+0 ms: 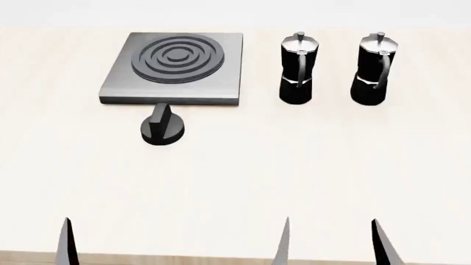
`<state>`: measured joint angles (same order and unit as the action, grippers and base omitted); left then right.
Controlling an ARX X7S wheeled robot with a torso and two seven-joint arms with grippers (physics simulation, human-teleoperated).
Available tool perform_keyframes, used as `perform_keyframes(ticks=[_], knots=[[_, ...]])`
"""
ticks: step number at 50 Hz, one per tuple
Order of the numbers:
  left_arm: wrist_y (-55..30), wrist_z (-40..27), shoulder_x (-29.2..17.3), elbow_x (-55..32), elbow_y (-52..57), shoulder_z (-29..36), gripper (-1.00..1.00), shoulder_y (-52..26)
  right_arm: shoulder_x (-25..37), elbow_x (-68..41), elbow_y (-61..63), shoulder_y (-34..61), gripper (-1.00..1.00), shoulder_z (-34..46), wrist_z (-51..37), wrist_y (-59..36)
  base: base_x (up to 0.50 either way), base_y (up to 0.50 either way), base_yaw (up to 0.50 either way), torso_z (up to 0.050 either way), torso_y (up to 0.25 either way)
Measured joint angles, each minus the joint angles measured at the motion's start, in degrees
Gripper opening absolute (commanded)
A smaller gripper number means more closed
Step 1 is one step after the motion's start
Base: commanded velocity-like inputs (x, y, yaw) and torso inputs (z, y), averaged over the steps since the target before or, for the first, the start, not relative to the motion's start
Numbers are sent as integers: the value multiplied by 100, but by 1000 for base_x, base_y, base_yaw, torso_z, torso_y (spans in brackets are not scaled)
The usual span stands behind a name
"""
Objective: Put both moka pots on the stove.
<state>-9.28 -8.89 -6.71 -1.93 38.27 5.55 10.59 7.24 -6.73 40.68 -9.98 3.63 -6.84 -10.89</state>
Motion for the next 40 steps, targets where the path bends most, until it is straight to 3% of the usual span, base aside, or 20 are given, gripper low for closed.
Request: perform_keyframes(ticks=[18, 40], knots=[[-98, -234, -158, 150, 779, 120, 100, 245, 193, -127, 842, -282, 100, 64, -96, 0, 5, 0, 0, 0, 0], [-104, -357, -280, 89, 818, 244, 100, 257, 313, -207, 835, -296, 100, 129, -214, 38, 173, 0, 0, 0, 0]])
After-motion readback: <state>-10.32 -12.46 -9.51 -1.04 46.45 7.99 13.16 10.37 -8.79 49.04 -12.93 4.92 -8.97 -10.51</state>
